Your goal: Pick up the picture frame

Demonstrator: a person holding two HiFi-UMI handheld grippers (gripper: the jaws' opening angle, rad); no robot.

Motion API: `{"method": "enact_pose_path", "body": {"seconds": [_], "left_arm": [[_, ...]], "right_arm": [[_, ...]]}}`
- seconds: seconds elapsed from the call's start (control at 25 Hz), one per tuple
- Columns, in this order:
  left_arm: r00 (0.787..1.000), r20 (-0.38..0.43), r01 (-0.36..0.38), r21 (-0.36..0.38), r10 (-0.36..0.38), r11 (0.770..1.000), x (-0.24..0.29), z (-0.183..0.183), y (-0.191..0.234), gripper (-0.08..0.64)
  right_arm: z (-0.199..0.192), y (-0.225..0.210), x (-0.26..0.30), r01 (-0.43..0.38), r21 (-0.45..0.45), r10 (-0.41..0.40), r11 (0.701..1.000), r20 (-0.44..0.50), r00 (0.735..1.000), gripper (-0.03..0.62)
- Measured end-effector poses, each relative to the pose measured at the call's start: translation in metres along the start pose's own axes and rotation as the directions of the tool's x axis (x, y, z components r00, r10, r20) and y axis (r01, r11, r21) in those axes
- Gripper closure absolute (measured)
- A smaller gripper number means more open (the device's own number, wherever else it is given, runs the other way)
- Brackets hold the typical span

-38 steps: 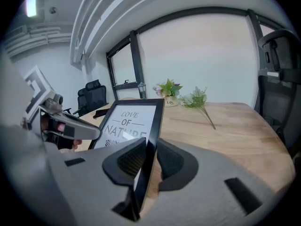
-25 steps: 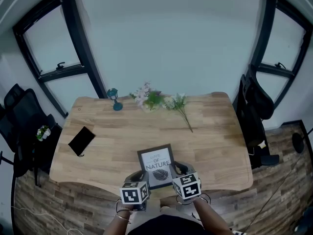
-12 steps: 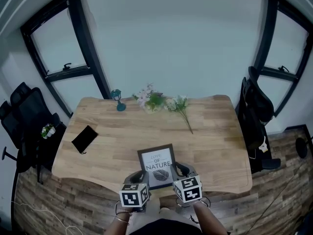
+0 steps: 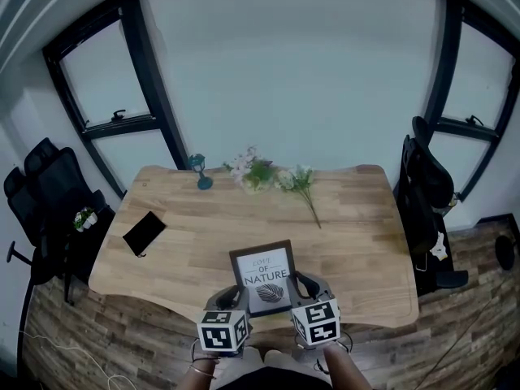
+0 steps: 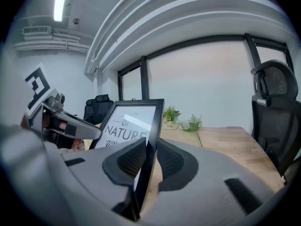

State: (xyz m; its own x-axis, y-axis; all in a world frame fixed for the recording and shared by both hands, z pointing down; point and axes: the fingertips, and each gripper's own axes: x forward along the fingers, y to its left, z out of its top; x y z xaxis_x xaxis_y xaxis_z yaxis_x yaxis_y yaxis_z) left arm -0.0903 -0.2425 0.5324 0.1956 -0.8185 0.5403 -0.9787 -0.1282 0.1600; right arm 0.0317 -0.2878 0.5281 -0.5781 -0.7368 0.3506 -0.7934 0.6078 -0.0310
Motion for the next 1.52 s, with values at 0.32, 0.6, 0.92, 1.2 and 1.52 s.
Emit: {"method": "enact_pose_path", "body": {"seconds": [0.32,0.6,0.92,1.2,1.52], "left_arm": [[0.999,0.041,0.012,0.028,-0.013,1.000,-0.011,0.016,-0.013,0.486],[0.998,0.063,0.023,0.051,-0.026,0.998,-0.018,0.026,-0.019,0.486],[0.994,0.092,0.044,0.062,-0.050,0.997,-0.033,0.031,-0.018,0.488],[0.990,0.124,0.054,0.055,-0.060,0.997,-0.057,0.034,-0.009,0.489],[0.983,0.167,0.068,0.054,-0.076,0.996,-0.085,0.037,-0.002,0.489]], "right_arm": [[0.018,-0.005,-0.015,0.011,-0.011,-0.010,1.000,0.055,0.998,0.518],[0.027,-0.007,-0.025,0.032,-0.009,-0.031,0.999,0.086,0.996,0.518],[0.035,0.004,-0.035,0.059,-0.014,-0.057,0.998,0.101,0.993,0.518],[0.045,0.025,-0.045,0.066,-0.017,-0.064,0.998,0.115,0.991,0.518],[0.058,0.047,-0.059,0.079,-0.038,-0.073,0.996,0.140,0.987,0.518]]}}
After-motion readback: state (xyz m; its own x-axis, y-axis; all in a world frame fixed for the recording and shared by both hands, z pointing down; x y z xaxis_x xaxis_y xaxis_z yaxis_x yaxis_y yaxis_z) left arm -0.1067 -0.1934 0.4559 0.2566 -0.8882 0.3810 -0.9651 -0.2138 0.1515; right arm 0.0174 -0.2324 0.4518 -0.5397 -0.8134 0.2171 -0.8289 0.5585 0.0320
